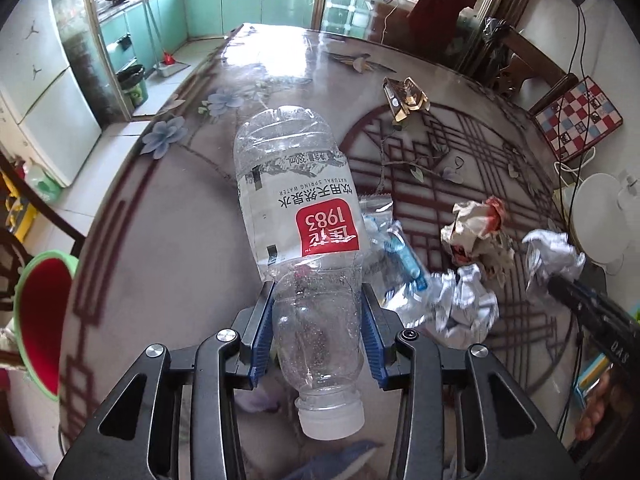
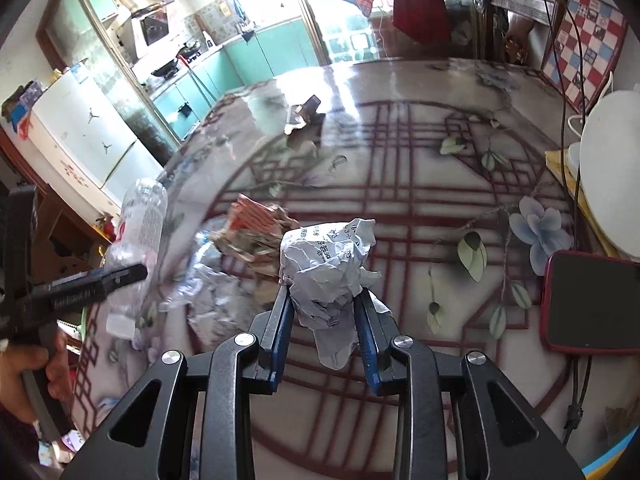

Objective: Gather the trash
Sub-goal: 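Carry the bottle and crumpled paper in both tools over the red bucket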

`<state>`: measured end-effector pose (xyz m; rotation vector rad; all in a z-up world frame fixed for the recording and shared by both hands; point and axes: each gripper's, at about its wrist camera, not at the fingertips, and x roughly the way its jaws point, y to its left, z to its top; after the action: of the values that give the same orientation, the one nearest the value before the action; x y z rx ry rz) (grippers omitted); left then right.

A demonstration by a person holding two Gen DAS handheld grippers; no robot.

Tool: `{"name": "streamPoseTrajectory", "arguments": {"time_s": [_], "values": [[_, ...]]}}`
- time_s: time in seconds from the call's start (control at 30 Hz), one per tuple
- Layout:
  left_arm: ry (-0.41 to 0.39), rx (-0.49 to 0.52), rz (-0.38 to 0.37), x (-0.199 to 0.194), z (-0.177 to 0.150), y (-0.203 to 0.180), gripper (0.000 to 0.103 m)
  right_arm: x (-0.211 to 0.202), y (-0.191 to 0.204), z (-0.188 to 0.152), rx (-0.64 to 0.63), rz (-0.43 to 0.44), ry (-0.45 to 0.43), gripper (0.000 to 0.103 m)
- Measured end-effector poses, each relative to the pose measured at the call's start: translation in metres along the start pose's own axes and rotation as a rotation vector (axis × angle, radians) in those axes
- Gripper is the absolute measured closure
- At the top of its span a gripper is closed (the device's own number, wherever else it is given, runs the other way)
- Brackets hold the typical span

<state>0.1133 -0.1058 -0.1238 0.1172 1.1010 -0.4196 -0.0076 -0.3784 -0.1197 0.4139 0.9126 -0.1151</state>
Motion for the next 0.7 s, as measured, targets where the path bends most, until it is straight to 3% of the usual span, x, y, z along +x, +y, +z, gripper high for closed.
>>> {"name": "streamPoseTrajectory", "arguments": {"time_s": [0.4,0.7], "values": [[-0.010,-0.040,0.050,-0.034,-0.047,0.039,0.065,-0.019,0.037,0.001,-0.014,0.022,-0.037,0.075],[-0.026,-0.066,0.065,-0.050,-0.064,0.063,0.065,-0.029,0.077,-0.005,-0.079,0.050,-0.052,0.075]]}}
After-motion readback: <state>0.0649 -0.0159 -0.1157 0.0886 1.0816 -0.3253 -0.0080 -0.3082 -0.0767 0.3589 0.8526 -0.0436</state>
